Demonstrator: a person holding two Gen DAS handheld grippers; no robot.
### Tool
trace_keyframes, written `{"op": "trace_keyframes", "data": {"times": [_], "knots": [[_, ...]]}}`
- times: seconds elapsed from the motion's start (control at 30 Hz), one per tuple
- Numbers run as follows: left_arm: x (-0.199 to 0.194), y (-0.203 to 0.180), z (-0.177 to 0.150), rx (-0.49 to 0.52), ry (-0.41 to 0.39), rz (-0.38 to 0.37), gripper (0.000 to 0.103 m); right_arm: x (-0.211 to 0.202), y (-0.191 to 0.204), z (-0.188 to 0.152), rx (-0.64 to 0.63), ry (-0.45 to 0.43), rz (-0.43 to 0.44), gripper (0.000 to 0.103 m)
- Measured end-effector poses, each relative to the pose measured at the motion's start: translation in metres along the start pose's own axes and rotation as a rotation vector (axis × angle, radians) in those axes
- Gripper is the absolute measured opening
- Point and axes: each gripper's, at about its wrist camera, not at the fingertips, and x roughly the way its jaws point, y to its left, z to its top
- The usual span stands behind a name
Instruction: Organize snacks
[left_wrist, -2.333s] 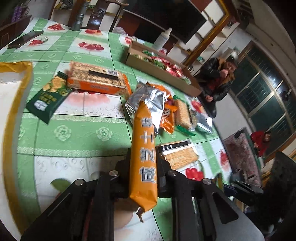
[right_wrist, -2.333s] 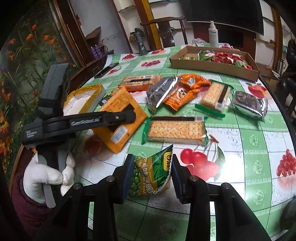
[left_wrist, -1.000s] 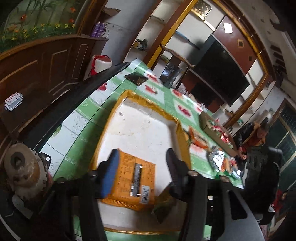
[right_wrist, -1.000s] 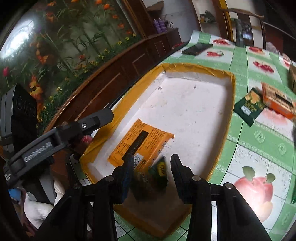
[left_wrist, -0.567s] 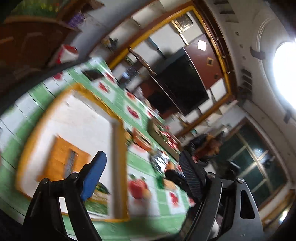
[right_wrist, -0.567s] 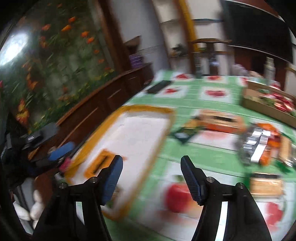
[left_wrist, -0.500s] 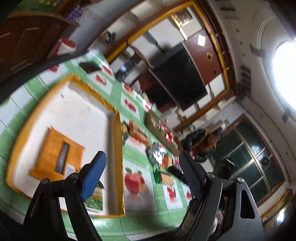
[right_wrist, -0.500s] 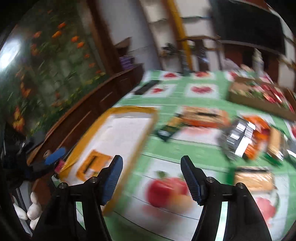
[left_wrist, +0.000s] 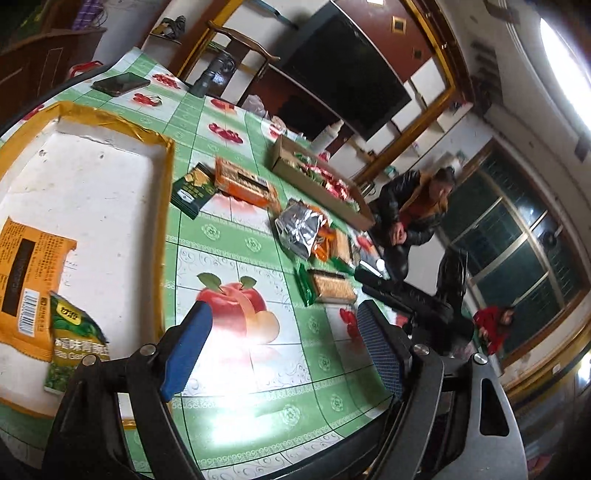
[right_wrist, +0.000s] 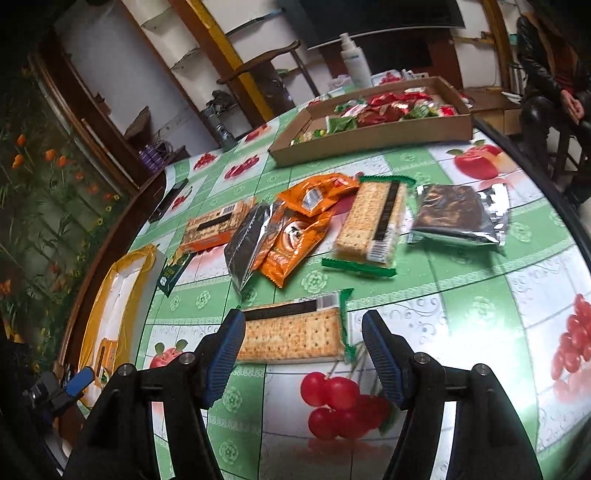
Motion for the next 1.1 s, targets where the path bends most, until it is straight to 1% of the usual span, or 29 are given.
{"op": "trace_keyframes", "data": {"times": [0.13, 0.3, 0.37, 0.4, 0.43, 0.47, 0.5, 0.57, 0.67, 0.73, 0.77, 0.8, 0.83, 0.87, 0.9, 0.93, 0.97, 1.0, 1.03, 1.07, 1.1], "knots": [[0.006, -0.002, 0.001, 0.009, 0.014, 0.022, 0.081, 0.011, 0.012, 0.008, -0.047, -0.013, -0.013, 0.069], [0.013, -0.003, 0.000, -0.009, 0.028, 0.032, 0.081, 0.031, 0.031, 0.034, -0.052, -0.013, 0.041, 0.069], [0.017, -0.005, -0.001, -0.005, 0.034, 0.030, 0.081, 0.050, 0.039, 0.046, -0.044, 0.011, 0.027, 0.068], [0.017, -0.007, -0.002, -0.002, 0.037, 0.030, 0.081, 0.061, 0.042, 0.051, -0.043, 0.029, 0.002, 0.066], [0.017, -0.007, -0.003, 0.002, 0.040, 0.031, 0.081, 0.073, 0.045, 0.055, -0.042, 0.044, -0.027, 0.063], [0.016, -0.008, -0.004, 0.005, 0.042, 0.034, 0.081, 0.082, 0.047, 0.058, -0.040, 0.054, -0.042, 0.057], [0.015, -0.008, -0.005, 0.006, 0.043, 0.038, 0.081, 0.090, 0.047, 0.059, -0.038, 0.065, -0.040, 0.036], [0.014, -0.006, -0.006, 0.004, 0.043, 0.045, 0.081, 0.095, 0.044, 0.059, -0.008, 0.069, 0.005, 0.036], [0.014, -0.001, -0.006, -0.009, 0.044, 0.049, 0.081, 0.092, 0.047, 0.053, -0.021, 0.087, 0.048, 0.031], [0.016, -0.001, -0.006, -0.014, 0.048, 0.042, 0.081, 0.089, 0.052, 0.044, -0.041, 0.141, 0.121, 0.029], [0.018, -0.002, -0.007, -0.014, 0.051, 0.038, 0.081, 0.089, 0.055, 0.039, -0.056, 0.178, 0.171, 0.029], [0.019, -0.003, -0.007, -0.011, 0.055, 0.036, 0.081, 0.089, 0.061, 0.030, -0.087, 0.234, 0.233, 0.028], [0.021, -0.004, -0.008, -0.006, 0.061, 0.035, 0.081, 0.088, 0.065, 0.025, -0.111, 0.263, 0.259, 0.031], [0.022, -0.006, -0.009, -0.002, 0.066, 0.034, 0.081, 0.085, 0.069, 0.020, -0.136, 0.282, 0.278, 0.032], [0.023, -0.008, -0.010, 0.004, 0.071, 0.032, 0.081, 0.078, 0.071, 0.016, -0.155, 0.278, 0.288, 0.032], [0.023, -0.009, -0.010, 0.008, 0.073, 0.032, 0.081, 0.068, 0.072, 0.015, -0.175, 0.253, 0.293, 0.032], [0.024, -0.011, -0.010, 0.013, 0.076, 0.034, 0.081, 0.059, 0.071, 0.015, -0.195, 0.222, 0.284, 0.037], [0.024, -0.012, -0.011, 0.016, 0.077, 0.035, 0.081, 0.049, 0.069, 0.016, -0.218, 0.184, 0.261, 0.049], [0.024, -0.013, -0.011, 0.019, 0.077, 0.034, 0.081, 0.038, 0.066, 0.017, -0.248, 0.137, 0.215, 0.056], [0.025, -0.013, -0.011, 0.019, 0.078, 0.034, 0.081, 0.030, 0.062, 0.019, -0.272, 0.096, 0.165, 0.068], [0.026, -0.014, -0.012, 0.018, 0.080, 0.034, 0.081, 0.026, 0.057, 0.020, -0.283, 0.072, 0.129, 0.073]]}}
